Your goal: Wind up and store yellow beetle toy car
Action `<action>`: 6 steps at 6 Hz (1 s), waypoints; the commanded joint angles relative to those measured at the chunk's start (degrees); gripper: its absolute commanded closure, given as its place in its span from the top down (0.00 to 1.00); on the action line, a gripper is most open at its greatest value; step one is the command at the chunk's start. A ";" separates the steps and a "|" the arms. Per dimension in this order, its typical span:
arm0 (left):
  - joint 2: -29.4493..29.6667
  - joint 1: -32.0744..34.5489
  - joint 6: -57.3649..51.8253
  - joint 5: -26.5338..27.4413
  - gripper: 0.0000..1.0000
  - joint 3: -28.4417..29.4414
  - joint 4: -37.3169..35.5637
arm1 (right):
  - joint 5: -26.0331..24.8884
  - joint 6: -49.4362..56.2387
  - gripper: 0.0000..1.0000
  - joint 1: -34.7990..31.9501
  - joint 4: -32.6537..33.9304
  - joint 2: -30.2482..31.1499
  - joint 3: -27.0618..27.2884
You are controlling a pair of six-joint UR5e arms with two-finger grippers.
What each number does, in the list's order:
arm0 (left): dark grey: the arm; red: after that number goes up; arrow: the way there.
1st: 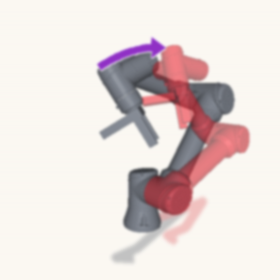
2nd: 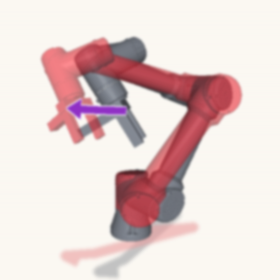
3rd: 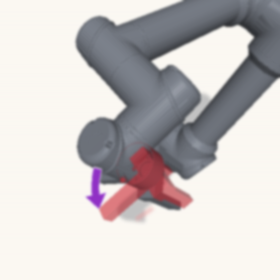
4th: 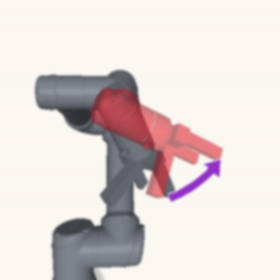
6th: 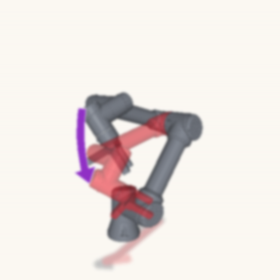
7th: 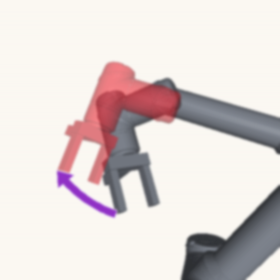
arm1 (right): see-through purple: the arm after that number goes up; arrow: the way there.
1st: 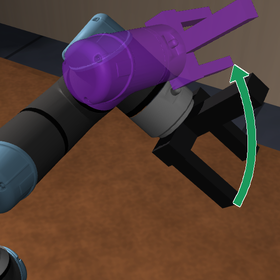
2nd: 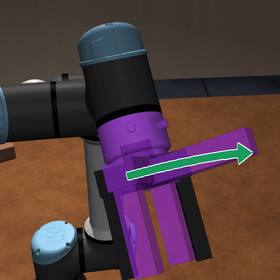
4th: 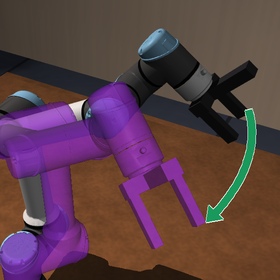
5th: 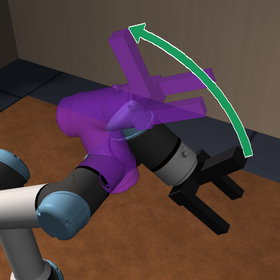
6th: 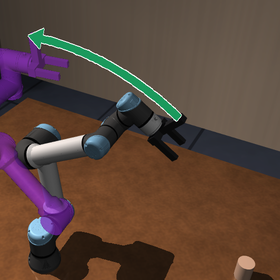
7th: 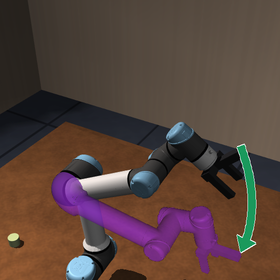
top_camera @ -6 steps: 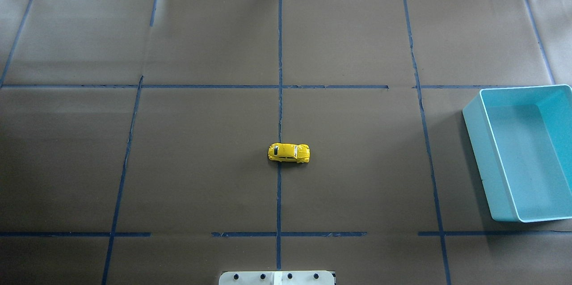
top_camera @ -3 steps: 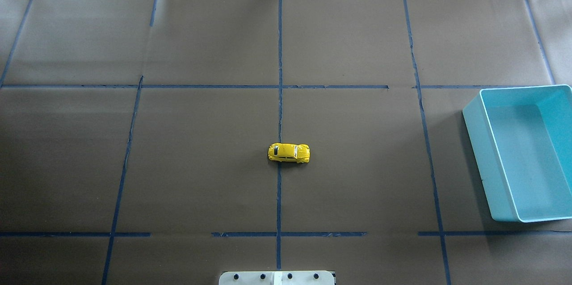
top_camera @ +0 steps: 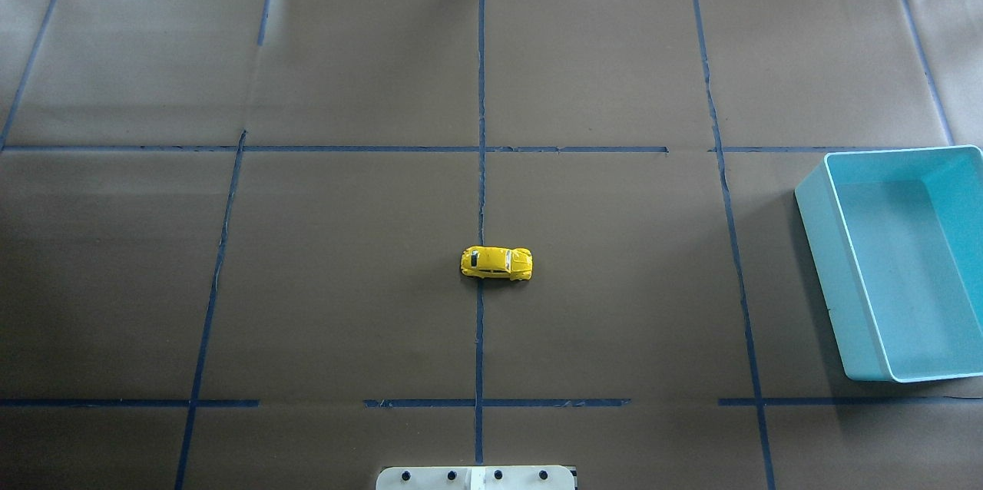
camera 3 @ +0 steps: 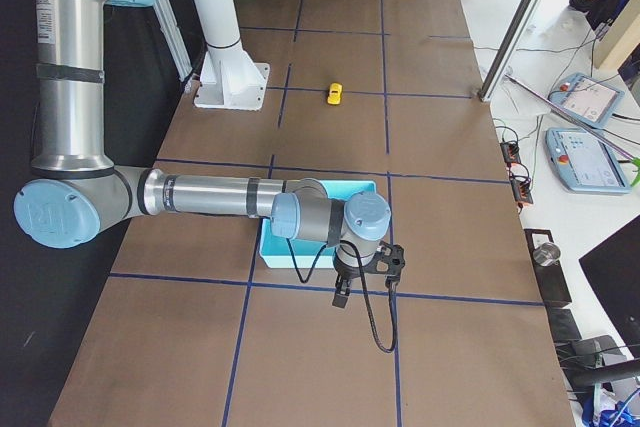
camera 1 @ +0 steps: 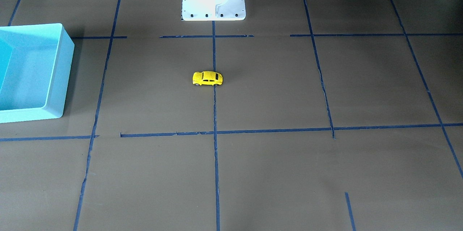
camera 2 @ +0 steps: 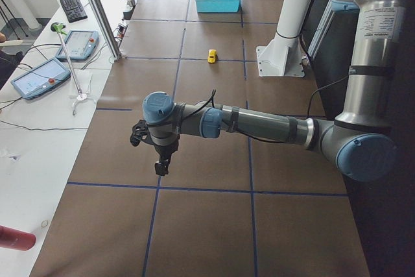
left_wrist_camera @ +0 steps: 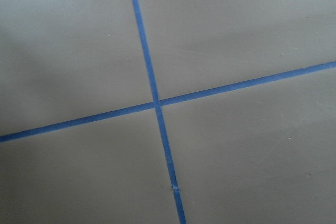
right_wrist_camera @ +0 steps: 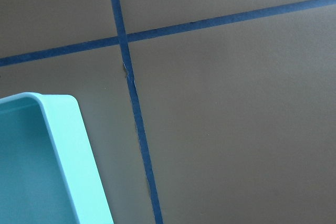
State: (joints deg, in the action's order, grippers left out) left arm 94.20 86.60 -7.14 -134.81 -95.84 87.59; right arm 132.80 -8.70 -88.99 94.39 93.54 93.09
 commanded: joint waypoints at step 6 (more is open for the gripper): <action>11.61 -27.75 -0.24 7.06 1.00 -7.16 14.05 | 0.00 0.00 1.00 0.05 0.00 0.06 -0.10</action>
State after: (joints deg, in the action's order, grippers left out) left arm 105.33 63.79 -7.37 -131.23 -102.47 96.99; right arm 132.80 -8.70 -88.94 94.39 93.58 92.99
